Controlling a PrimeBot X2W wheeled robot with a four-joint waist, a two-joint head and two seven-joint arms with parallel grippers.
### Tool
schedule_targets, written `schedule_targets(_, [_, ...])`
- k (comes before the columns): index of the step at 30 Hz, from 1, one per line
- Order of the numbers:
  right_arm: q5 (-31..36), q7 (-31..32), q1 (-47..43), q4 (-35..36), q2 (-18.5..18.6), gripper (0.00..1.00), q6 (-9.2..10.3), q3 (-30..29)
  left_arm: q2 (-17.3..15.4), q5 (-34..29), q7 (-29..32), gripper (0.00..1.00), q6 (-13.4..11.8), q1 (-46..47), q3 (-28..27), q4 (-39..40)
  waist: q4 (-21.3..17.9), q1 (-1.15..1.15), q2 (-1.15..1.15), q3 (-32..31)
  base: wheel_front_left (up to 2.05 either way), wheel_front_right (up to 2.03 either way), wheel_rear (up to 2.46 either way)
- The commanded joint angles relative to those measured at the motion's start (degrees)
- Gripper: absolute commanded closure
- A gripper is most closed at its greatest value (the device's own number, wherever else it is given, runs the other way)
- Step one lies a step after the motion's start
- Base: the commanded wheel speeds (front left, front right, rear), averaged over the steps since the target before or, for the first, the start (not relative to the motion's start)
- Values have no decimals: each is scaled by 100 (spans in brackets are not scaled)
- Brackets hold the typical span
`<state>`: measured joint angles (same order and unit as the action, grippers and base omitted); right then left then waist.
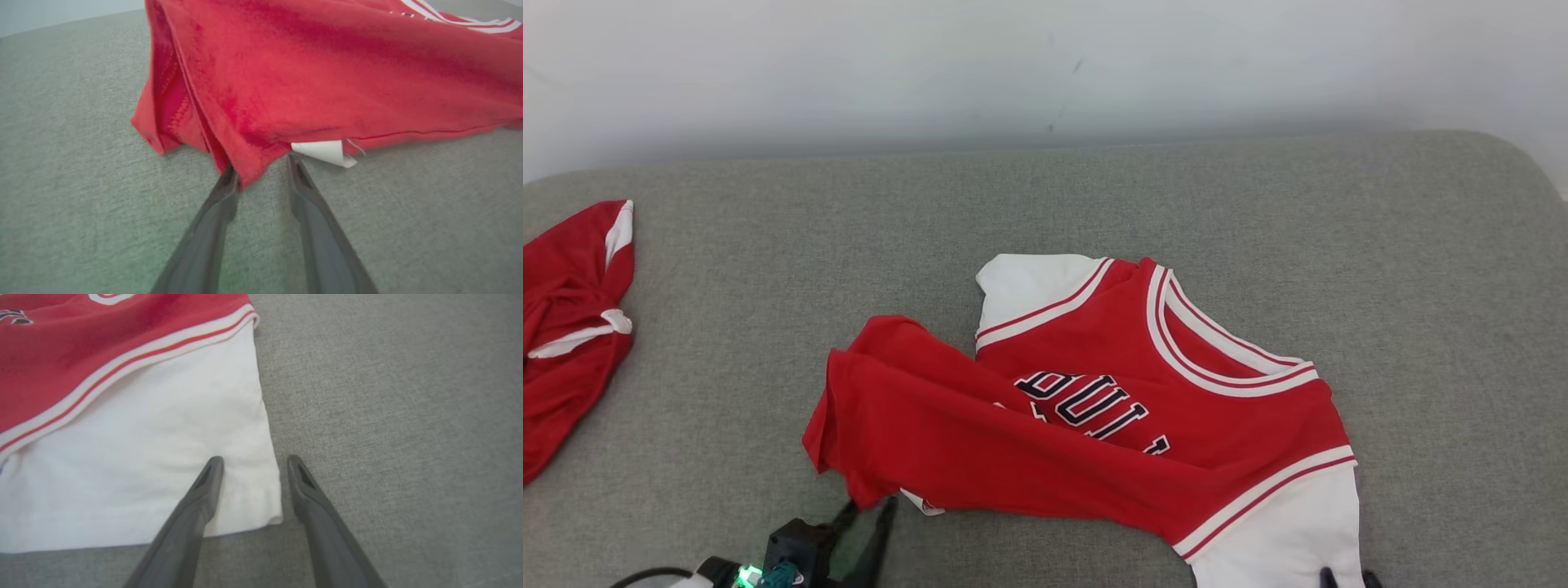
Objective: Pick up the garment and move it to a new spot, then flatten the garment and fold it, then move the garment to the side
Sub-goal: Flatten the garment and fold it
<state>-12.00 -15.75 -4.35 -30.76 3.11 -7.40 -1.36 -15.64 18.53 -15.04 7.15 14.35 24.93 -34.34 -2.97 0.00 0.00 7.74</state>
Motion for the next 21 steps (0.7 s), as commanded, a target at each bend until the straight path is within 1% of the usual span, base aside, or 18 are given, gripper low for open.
schedule_targets(1, [-4,113,99,-240,-42,100,-14,93,21,107,-21,100,39,85,14,-76,-8,0,0,-19,0,0,0])
schedule_targets(5, [-48,112,122,-424,-38,100,-13,29,58,305,-22,100,31,-25,50,-109,34,0,0,-124,0,0,0])
schedule_targets(9, [-212,106,-169,-296,-17,100,-8,-138,-9,512,-22,100,25,-395,-45,213,71,0,0,-231,0,0,0])
schedule_targets(11, [-311,88,-338,-55,22,100,-8,-141,-70,549,-21,100,26,-645,-102,489,77,0,0,-270,0,0,0])
schedule_targets(13, [-406,78,-508,183,108,100,-9,13,-139,563,-21,100,26,-940,-181,748,83,0,0,-292,0,0,0])
schedule_targets(17, [-876,62,-800,762,197,100,-9,293,-257,600,-22,100,-11,-1423,-398,1328,101,0,0,-329,0,0,0])
schedule_targets(21, [-1206,62,-806,1433,376,100,-9,514,-325,588,-21,100,-50,-1537,-522,1932,117,0,0,-335,0,0,0])
